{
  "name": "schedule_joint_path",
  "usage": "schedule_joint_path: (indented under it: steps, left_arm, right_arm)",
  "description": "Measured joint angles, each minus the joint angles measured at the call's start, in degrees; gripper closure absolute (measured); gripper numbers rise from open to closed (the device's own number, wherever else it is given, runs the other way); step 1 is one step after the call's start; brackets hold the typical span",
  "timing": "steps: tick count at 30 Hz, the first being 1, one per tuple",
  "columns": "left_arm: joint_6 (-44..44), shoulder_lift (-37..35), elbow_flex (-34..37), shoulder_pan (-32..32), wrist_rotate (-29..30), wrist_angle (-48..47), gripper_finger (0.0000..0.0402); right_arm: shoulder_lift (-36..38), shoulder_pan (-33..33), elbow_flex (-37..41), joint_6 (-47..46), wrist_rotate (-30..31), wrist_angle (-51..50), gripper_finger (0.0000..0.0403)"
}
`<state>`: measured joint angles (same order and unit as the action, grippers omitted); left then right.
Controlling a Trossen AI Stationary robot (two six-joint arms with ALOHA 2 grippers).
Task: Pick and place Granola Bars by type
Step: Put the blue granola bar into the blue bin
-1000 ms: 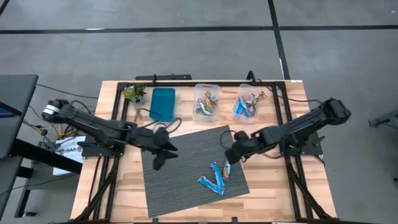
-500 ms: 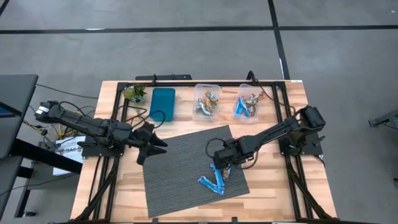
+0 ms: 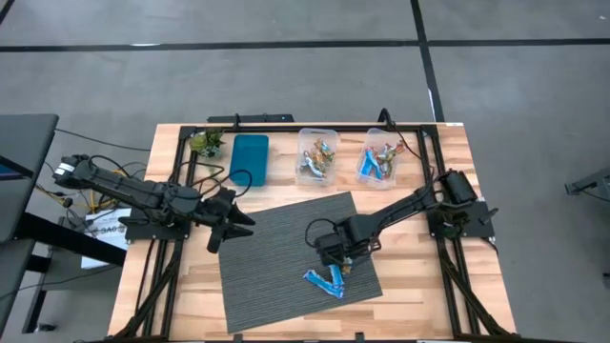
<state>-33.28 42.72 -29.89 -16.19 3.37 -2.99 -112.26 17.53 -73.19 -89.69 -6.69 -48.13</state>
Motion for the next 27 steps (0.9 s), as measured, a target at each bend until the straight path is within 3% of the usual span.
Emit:
schedule_joint_path:
  steps: [16, 21, 27]
  left_arm:
    - [-0.2, 0.0, 0.0, 0.0, 0.4, -0.2, 0.0237]
    - [-5.2, 0.1, 0.0, 0.1, 4.3, -0.1, 0.0237]
    - [-10.3, 2.3, -0.2, 3.1, 6.0, 2.5, 0.0237]
  right_arm:
    - [0.8, 0.1, -1.7, 2.2, 2.7, -1.5, 0.0337]
    - [2.8, -0.4, -7.1, 8.4, 9.2, -5.4, 0.0354]
    - [4.9, -3.2, -16.5, 23.5, 16.6, -3.5, 0.0359]
